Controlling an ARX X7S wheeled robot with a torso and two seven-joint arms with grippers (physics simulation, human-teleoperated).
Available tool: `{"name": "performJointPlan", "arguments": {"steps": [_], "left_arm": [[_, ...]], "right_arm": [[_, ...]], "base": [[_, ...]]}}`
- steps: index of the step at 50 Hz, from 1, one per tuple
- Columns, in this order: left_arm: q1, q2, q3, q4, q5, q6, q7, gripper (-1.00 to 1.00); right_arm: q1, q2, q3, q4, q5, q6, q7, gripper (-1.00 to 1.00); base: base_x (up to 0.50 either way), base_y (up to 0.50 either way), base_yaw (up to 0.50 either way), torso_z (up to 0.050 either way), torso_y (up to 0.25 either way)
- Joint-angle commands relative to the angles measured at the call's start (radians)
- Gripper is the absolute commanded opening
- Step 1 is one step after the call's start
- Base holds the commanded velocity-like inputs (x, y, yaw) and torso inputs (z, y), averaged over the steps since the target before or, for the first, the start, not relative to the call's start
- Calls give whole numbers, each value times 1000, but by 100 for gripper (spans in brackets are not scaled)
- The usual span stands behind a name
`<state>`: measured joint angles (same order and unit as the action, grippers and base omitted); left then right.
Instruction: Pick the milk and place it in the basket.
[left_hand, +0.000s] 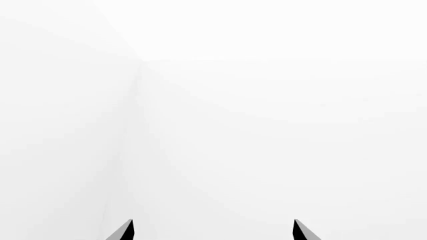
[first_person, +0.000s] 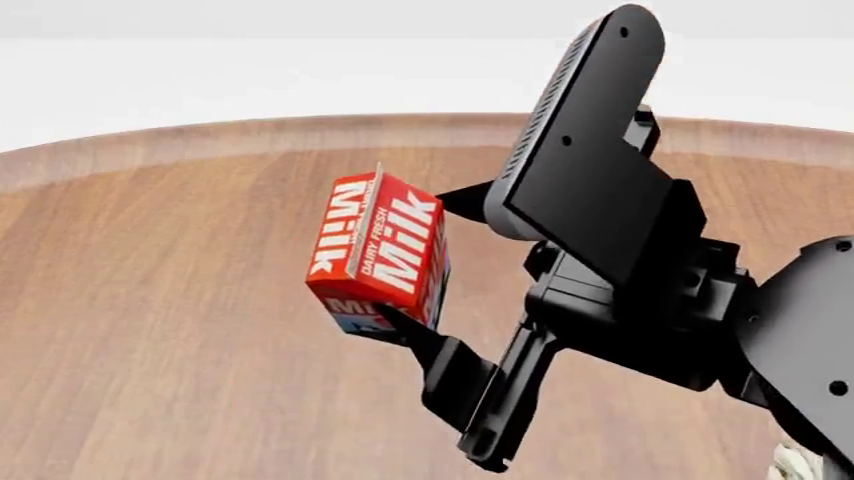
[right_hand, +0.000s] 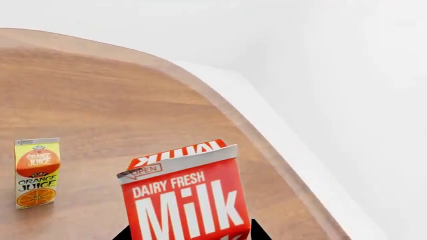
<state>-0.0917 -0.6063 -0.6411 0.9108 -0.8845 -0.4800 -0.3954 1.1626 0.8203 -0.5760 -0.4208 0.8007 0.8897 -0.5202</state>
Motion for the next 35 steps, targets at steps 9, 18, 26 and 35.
{"name": "performJointPlan", "arguments": {"steps": [9,18,26,35], "left_arm": [[3,-8,-1,3,-5,2,-7,100],[5,-10,1,2,-7,4,-8,100],[7,-12,0,1,-10,6,-10,100],[9,-13,3,1,-7,9,-10,100]], "right_arm": [[155,202,185,-68,112,159,48,-100],[180,305,230,-75,129,214,63,-100],[153,391,287,-53,151,240,103,-100],[68,478,395,14,183,225,196,-100]], "base": [[0,0,0,2,1],[0,0,0,0,0],[0,0,0,0,1],[0,0,0,0,1]]}}
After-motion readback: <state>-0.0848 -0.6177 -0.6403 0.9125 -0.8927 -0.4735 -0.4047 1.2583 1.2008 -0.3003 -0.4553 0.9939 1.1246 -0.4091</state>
